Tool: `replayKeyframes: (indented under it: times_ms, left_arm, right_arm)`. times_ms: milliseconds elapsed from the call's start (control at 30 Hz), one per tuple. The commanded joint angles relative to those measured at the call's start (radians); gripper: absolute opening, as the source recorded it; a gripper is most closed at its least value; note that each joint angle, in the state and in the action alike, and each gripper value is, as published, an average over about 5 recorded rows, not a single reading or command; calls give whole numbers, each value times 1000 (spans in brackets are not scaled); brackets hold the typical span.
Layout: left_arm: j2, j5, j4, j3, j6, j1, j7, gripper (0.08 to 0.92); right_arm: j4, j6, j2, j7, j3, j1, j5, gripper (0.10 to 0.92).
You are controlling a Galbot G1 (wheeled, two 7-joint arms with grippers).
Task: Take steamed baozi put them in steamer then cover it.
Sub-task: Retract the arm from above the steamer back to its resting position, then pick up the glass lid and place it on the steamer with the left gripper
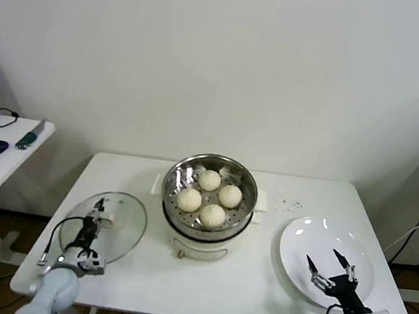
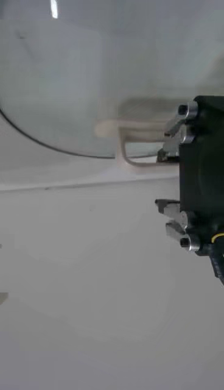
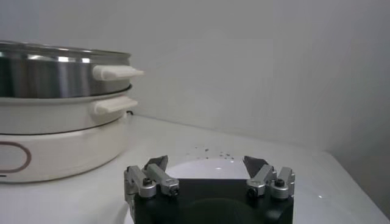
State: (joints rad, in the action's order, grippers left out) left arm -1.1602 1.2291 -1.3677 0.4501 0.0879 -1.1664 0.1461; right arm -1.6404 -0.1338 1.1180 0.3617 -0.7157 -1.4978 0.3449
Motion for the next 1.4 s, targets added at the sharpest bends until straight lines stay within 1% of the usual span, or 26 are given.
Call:
replayKeyframes:
  times_ms: [33,200,300,467,600,733,933,1067,1233,1300,1400]
  left_arm:
    - [2,-24,-20,-1,3,0,0,360]
    - [14,-47,-101,7,25,-33,-3,214]
    - [25,-57,-171,14,51,-64,-3,157]
    - [48,-69,-303,29,114,-129,3,150]
    - [78,-67,-455,41,236,-202,-2,150]
    - [125,-48,-604,45,378,-260,-30,150]
    - [192,-50,-734,51,496,-294,-73,150]
    - [234,-79,-782,21,548,-271,-93,150]
    - [282,-99,-814,-96,616,-171,-147,150]
    - [286,-89,-820,-161,644,-111,-181,150]
    - [260,-36,-809,-274,676,-2,-253,150]
  right_arm:
    - [8,-5,6,3,1,3,-23,823]
    - [14,-10,7,3,1,9,-28,823]
    - [18,-11,4,3,0,14,-29,823]
    - [22,-11,-3,2,-2,22,-29,823]
    - [28,-10,-14,0,0,37,-31,823]
    - [37,-7,-30,-5,8,62,-36,823]
    - [44,3,-52,-22,36,105,-43,823]
    - [55,8,-59,-32,59,135,-50,823]
    - [70,13,-58,-48,93,173,-67,823]
    - [72,17,-58,-53,109,185,-73,823]
    - [77,20,-55,-62,129,203,-85,823]
